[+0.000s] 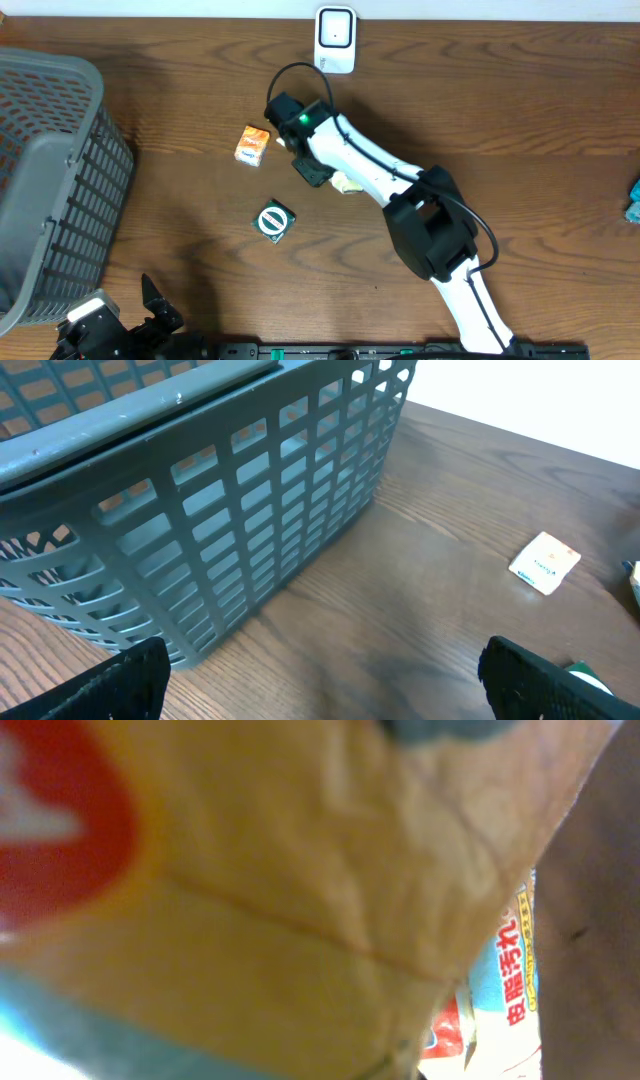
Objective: Scan the item barcode
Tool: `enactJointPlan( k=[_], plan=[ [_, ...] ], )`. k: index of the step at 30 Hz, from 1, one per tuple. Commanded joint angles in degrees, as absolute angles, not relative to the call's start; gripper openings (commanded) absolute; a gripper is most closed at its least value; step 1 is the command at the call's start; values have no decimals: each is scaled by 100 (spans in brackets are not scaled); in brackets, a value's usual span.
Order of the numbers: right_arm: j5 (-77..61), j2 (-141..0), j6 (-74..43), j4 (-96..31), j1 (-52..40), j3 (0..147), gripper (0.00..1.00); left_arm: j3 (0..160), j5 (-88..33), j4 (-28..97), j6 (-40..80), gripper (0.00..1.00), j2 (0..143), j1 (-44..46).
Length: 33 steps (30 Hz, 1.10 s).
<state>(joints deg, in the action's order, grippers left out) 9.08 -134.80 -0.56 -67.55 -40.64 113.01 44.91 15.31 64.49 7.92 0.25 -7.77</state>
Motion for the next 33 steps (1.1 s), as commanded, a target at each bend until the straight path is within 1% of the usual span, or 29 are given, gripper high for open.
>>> enactJointPlan(
  k=[1, 3, 5, 10, 12, 14, 20, 24, 33],
  plan=[
    [-1597, -13124, 810, -7240, -3793, 11745, 1, 4495, 1542, 6447, 825, 98, 19, -797],
    [-2829, -12846, 1466, -7677, -3575, 11904, 1, 4495, 1542, 6447, 825, 98, 19, -797],
    [-3754, -12593, 2169, -8134, -3339, 11911, 1, 4497, 1542, 6447, 825, 98, 19, -797],
    [-5341, -12527, 3715, -9188, -2853, 11878, 1, 4497, 1542, 6447, 825, 98, 16, -797],
    [-5771, -12532, 4497, -9467, -2722, 11789, 1, 4495, 1542, 6447, 825, 98, 19, -797],
    [-6045, -12532, 5623, -9751, -2635, 11633, 1, 4495, 1542, 6447, 825, 98, 19, -797],
    [-6737, -12547, 6925, -9751, -2589, 10781, 1, 4497, 1542, 6447, 827, 98, 19, -797],
    [-7098, -12547, 7026, -9751, -2705, 10239, 1, 4495, 1542, 6447, 825, 98, 19, -797],
    [-7601, -12492, 5913, -9754, -2969, 10031, 1, 4495, 1542, 6447, 825, 98, 19, -797]
  ],
)
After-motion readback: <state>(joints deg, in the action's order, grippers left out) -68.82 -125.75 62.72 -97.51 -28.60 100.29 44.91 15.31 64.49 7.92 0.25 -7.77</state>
